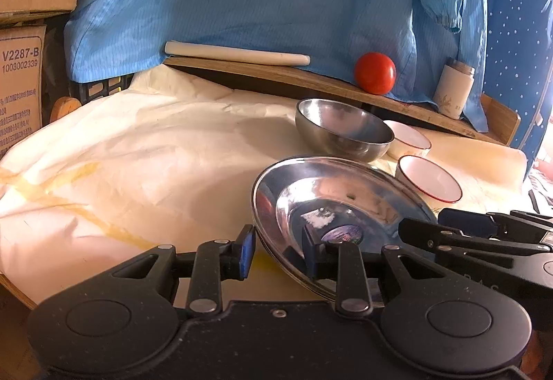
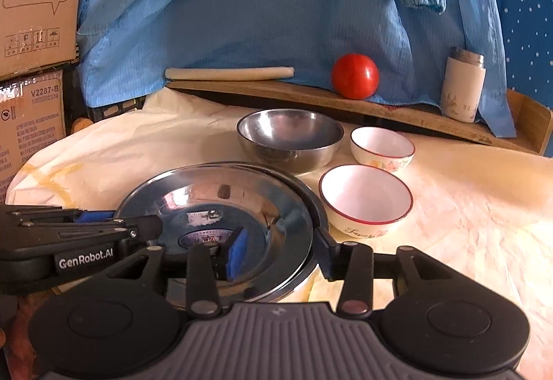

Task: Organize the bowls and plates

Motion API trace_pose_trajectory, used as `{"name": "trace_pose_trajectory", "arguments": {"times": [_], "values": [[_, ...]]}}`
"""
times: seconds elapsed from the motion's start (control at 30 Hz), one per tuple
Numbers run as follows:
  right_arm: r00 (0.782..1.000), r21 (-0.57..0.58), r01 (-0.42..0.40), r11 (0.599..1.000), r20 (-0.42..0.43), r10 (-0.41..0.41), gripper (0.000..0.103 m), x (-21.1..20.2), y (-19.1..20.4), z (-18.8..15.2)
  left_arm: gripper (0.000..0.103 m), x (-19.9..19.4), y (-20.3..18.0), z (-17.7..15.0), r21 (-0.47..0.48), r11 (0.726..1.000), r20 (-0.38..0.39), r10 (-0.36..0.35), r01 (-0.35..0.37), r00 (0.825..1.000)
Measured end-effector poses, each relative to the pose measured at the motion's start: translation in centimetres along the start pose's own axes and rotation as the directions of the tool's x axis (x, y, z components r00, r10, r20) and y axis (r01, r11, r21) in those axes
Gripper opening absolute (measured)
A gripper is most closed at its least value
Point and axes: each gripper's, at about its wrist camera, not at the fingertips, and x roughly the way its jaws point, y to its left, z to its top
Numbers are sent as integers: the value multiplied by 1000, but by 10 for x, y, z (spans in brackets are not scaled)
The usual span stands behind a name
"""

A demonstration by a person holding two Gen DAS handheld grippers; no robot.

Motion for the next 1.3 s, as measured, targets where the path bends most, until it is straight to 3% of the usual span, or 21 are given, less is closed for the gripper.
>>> {"name": "trace_pose_trajectory", "arguments": {"times": [0.2, 0.27, 0.33, 0.47, 0.53, 0.67, 0.83, 1.0, 1.17, 1.3], "values": [[1000, -2, 6, 1000, 24, -6, 57, -4, -1, 2, 31, -3, 2, 2, -8, 1000, 13, -2, 2, 1000], [999, 11, 5, 1000, 34, -5, 61, -6, -3, 2, 37, -5, 4, 4, -16, 1000, 16, -3, 3, 1000], [999, 23, 7, 1000, 44, -8, 68, -7, -6, 3, 54, -6, 6, 5, -37, 999, 20, -4, 5, 1000], [997, 44, 14, 999, 70, -18, 87, -10, -12, 2, 70, -8, 8, 8, -56, 998, 34, 0, 2, 999], [996, 57, 25, 998, 83, -30, 90, -12, -16, 2, 84, -10, 8, 9, -63, 998, 48, 4, -1, 999], [991, 116, 45, 992, 124, -60, 100, -17, -29, 2, 101, -12, 8, 14, -80, 997, 96, 25, -17, 995], [979, 218, 87, 972, 162, -123, 102, -23, -54, -1, 102, -12, 3, 24, -76, 997, 129, 2, 7, 992], [976, 291, 121, 949, 141, -168, 102, -25, -85, -4, 102, -4, -12, 40, -48, 995, 135, -77, 84, 988], [986, 301, 112, 947, 86, -144, 102, -22, -116, -3, 102, 15, -41, 56, 57, 975, 66, -218, 215, 974], [991, 237, 115, 965, 37, -127, 102, -20, -134, -1, 102, 35, -62, 67, 107, 946, -27, -305, 306, 952]]}}
